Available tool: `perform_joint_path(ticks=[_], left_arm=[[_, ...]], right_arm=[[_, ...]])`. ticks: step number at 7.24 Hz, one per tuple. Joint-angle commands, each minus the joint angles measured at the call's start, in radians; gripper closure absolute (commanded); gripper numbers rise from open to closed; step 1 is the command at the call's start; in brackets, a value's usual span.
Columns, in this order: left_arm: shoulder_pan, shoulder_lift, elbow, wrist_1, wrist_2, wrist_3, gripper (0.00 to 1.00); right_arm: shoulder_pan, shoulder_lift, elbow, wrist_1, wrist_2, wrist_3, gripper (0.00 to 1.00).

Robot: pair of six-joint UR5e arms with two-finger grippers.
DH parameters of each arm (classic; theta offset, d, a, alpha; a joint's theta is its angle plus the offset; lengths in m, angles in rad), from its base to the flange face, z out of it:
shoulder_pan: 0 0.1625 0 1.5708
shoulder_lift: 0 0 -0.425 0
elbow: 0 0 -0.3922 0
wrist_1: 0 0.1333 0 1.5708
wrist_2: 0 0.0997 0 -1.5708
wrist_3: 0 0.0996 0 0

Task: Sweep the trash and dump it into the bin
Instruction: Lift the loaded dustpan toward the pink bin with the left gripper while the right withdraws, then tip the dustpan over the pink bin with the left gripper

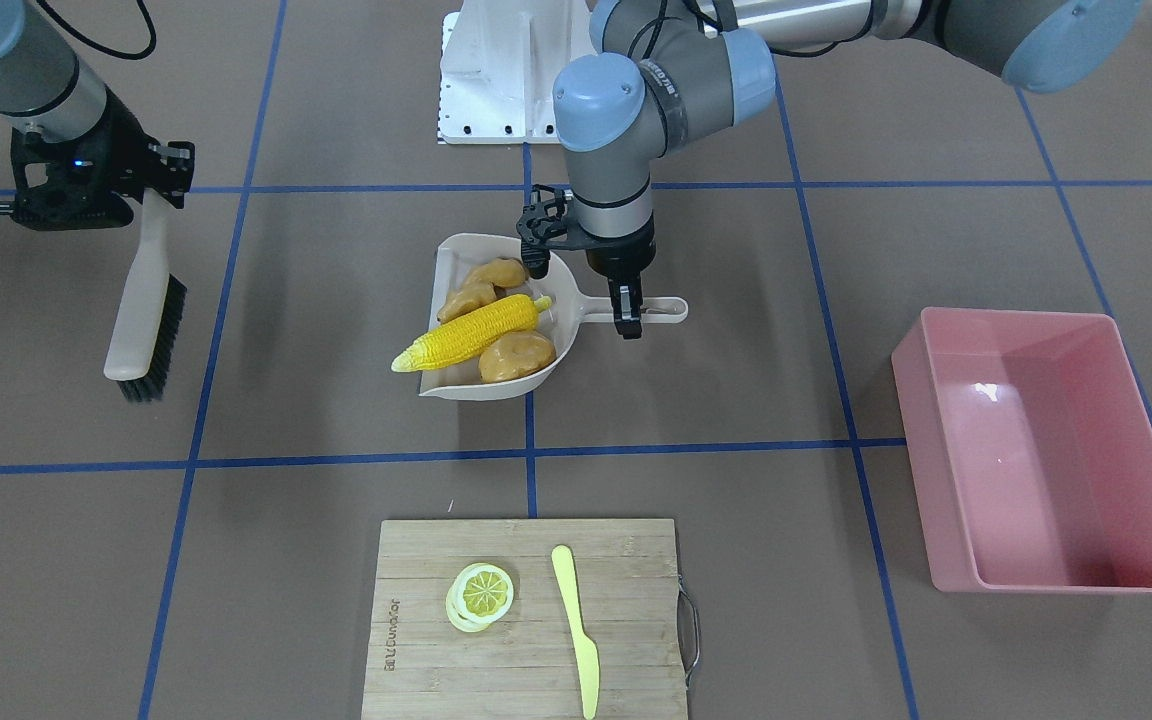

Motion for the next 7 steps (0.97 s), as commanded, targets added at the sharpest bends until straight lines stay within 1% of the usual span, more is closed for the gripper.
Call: perform_joint_path(ticks=[1, 3, 4, 6, 7], left_arm=[[-0.107, 0.035, -0.044, -0.001, -0.102, -0.003, 1.00], [-0.214, 0.084, -0.103, 0.008, -0.173, -0.029, 1.00], [-0.253, 0.101, -0.122, 0.008, -0.219, -0.035, 1.00], [-0.321, 0.121, -0.139, 0.018, -0.275, -0.106, 1.00], [-0.357, 0.123, -0.139, 0.033, -0.304, -0.123, 1.00]], right_arm=[[0.058, -0.014, -0.114, 0.016, 0.114, -0.038, 1.00], [0.061, 0.044, -0.201, 0.033, 0.148, -0.023, 1.00], [0.061, 0.055, -0.231, 0.033, 0.170, -0.026, 1.00], [0.061, 0.051, -0.248, 0.036, 0.172, -0.032, 1.00], [0.061, 0.039, -0.269, 0.096, 0.172, -0.023, 1.00]])
